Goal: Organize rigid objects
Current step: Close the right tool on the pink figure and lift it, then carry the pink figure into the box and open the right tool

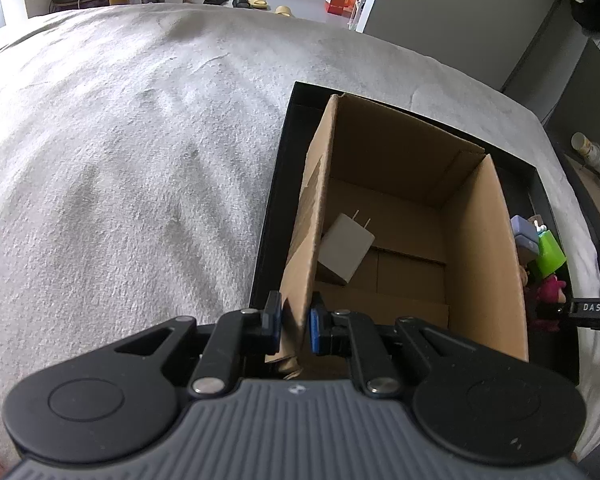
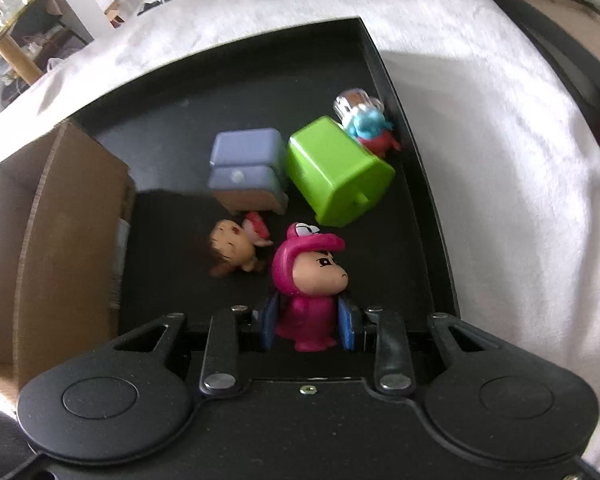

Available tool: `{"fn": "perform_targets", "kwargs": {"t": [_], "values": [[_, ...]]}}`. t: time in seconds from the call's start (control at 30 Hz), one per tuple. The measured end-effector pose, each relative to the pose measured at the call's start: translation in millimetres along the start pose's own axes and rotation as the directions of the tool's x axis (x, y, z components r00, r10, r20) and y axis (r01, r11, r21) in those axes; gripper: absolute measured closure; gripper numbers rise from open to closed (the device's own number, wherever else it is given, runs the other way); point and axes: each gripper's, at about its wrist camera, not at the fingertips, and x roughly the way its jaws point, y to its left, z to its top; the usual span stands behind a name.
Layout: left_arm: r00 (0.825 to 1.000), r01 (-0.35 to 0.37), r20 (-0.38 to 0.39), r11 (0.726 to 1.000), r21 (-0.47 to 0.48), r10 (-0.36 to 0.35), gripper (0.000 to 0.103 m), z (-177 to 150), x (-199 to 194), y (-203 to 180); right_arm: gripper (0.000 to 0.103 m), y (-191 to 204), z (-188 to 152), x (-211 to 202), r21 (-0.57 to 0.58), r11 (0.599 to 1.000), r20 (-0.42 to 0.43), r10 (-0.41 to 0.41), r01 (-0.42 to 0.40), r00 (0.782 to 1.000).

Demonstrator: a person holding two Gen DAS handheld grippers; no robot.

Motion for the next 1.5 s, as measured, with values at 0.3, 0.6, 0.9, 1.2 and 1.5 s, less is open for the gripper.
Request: {"fn": "perform_targets", "kwargs": {"t": [0.3, 0.6, 0.9, 1.2, 1.5], "values": [[1.0, 0.017, 0.003, 1.0, -0.01, -0.017, 0.09, -0.2, 1.2, 4.0, 0.073, 11.1, 3.5, -32.5, -0.016, 0.999, 0.025, 0.048, -0.048, 0.999], [0.999, 0.037, 0.001, 0.999, -0.02, -0.037, 0.09, 0.1, 0.8, 7.0, 0.073, 39.7, 10.8, -63.6, -0.075, 0.995, 0.06, 0.068, -0.063, 0.996], [0.997, 0.071, 0.01, 0.997, -0.024, -0.071, 0.089, -1.6, 1.3, 12.7, 0.073, 92.6, 24.1, -77.4, -0.143, 0.986, 0.089, 0.102, -0.088, 0.991], [0.995, 0.093, 0.021, 0.995, -0.021, -0.093, 0.089, -3.4, 0.8, 16.3, 0.073, 141.8, 35.7, -77.9, -0.226, 0.969, 0.097, 0.123, -0.099, 0.988], [0.994, 0.104, 0.033, 0.994, -0.029, -0.103, 0.089, -3.8, 1.2, 18.0, 0.073, 187.8, 39.3, -65.4, -0.361, 0.931, 0.068, 0.093, -0.062, 0.993]]}}
